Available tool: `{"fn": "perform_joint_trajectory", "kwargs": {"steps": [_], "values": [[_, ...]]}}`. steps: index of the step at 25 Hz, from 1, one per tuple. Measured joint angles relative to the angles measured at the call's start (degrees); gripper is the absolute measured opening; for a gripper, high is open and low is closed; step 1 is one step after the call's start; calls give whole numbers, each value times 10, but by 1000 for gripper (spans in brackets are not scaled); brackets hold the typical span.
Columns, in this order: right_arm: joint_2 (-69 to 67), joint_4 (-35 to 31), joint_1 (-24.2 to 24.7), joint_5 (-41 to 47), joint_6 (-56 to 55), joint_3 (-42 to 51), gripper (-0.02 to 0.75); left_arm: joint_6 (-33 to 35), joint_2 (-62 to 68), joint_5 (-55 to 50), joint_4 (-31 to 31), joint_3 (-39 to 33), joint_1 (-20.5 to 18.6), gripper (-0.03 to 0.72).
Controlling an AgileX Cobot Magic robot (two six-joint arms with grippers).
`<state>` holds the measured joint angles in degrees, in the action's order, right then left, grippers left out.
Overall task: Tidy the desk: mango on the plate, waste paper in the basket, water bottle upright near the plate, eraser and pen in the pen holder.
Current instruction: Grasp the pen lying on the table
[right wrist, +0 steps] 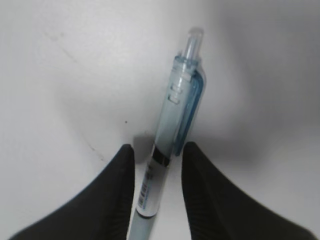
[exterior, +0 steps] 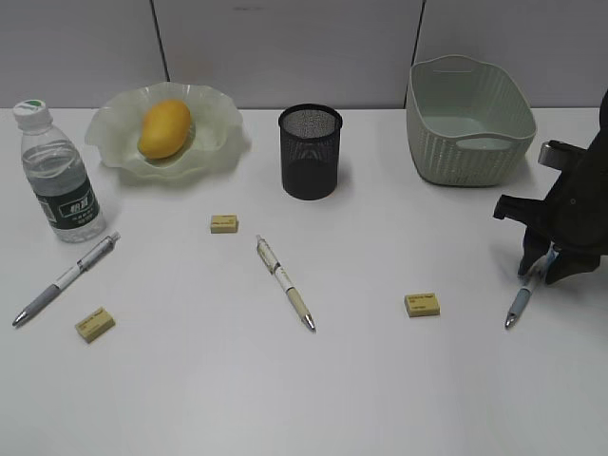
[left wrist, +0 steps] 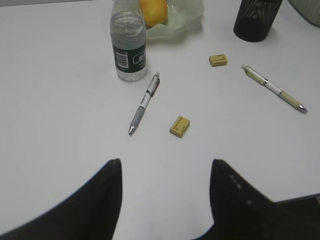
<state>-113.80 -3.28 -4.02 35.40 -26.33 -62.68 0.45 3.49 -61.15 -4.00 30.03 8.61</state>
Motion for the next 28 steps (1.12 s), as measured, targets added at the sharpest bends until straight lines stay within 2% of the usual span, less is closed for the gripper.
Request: {"fn": "perform_joint_trajectory", "kwargs": {"steps": [11, 13, 17, 24, 28], "values": [[-14, 0, 0, 18, -2, -3, 266, 0, 0, 0, 0, 0, 0, 427], [-14, 1, 0, 19, -2, -3, 237, 0, 0, 0, 0, 0, 0, 427], [-15, -1, 0, 20, 0, -3, 122, 0, 0, 0, 0, 0, 0, 427], [-13, -7, 0, 29, 62, -3, 118, 0, 0, 0, 0, 0, 0, 426], [7, -21, -3, 78, 120, -2, 118, 0, 0, 0, 0, 0, 0, 426]]}}
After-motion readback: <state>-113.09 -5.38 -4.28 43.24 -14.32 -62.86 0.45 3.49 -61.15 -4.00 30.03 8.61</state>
